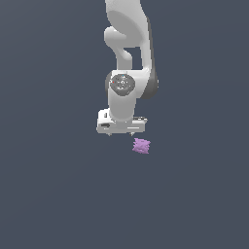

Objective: Pick up the object and move it to a goal position.

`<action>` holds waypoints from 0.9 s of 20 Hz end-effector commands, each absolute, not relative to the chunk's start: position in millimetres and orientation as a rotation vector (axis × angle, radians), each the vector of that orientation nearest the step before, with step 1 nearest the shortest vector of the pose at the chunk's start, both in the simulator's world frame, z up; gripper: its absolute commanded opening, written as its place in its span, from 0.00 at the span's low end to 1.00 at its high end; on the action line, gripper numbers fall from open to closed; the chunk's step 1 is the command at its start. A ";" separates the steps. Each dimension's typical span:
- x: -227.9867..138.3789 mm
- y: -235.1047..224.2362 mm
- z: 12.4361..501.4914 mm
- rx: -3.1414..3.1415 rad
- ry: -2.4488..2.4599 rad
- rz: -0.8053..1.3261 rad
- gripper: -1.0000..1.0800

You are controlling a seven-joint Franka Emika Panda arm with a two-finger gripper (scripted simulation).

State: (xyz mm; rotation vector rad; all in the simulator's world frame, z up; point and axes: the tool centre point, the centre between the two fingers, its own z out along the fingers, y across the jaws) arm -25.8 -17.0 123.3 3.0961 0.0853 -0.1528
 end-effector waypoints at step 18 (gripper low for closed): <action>-22.0 3.4 113.5 3.068 0.498 -0.131 0.96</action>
